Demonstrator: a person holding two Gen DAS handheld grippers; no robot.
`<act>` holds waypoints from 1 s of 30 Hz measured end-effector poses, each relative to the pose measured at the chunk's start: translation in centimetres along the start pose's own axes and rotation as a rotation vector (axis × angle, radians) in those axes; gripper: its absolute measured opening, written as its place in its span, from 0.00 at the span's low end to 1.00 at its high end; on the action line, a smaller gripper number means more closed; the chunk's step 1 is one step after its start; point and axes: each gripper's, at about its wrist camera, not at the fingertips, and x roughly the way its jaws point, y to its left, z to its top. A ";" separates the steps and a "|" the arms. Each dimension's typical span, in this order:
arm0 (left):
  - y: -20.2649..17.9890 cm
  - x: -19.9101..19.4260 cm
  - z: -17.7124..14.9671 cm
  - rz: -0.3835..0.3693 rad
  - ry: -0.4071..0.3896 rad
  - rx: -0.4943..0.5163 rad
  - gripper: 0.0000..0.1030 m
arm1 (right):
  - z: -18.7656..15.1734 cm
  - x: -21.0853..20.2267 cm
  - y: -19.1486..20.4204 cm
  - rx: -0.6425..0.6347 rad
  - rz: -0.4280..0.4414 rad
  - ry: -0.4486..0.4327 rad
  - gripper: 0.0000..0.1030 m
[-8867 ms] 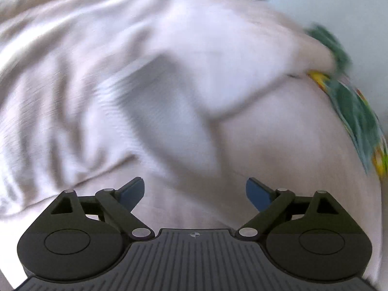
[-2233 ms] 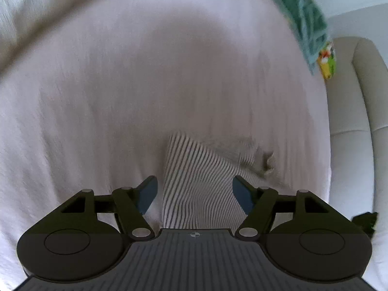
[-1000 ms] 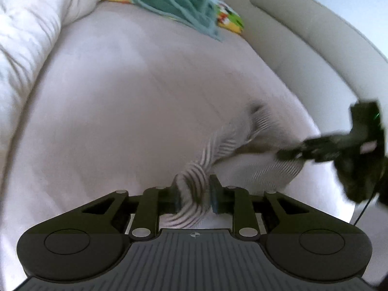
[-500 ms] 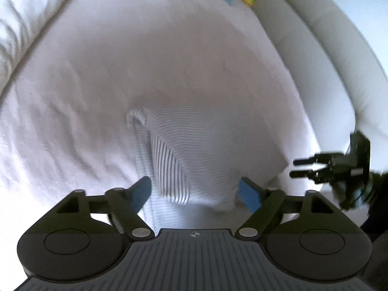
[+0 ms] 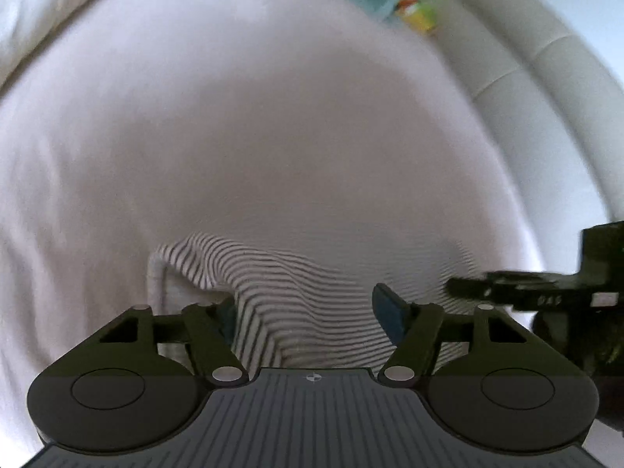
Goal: Fold clothes
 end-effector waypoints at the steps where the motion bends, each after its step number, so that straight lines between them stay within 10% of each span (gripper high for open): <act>1: -0.1 -0.3 0.4 -0.017 -0.008 0.004 0.73 | 0.3 -0.3 0.0 -0.007 -0.001 0.005 0.61; 10: 4.5 3.4 1.6 -0.054 0.095 -0.180 0.89 | 1.5 2.9 -4.1 0.256 0.042 0.064 0.69; 16: 4.5 1.1 3.4 -0.059 0.001 -0.146 0.82 | 4.0 1.5 -3.2 0.178 0.048 -0.029 0.69; 25: 4.3 0.1 -2.4 -0.020 0.127 -0.072 0.81 | -0.7 0.3 -3.1 0.033 0.029 0.127 0.70; 28: 3.8 -0.4 -2.9 0.017 0.103 -0.039 0.60 | -1.6 0.7 -2.2 0.018 0.017 0.123 0.66; 30: 2.3 -0.4 -2.6 0.049 0.088 0.007 0.40 | -1.4 0.3 -1.2 -0.012 0.007 0.106 0.36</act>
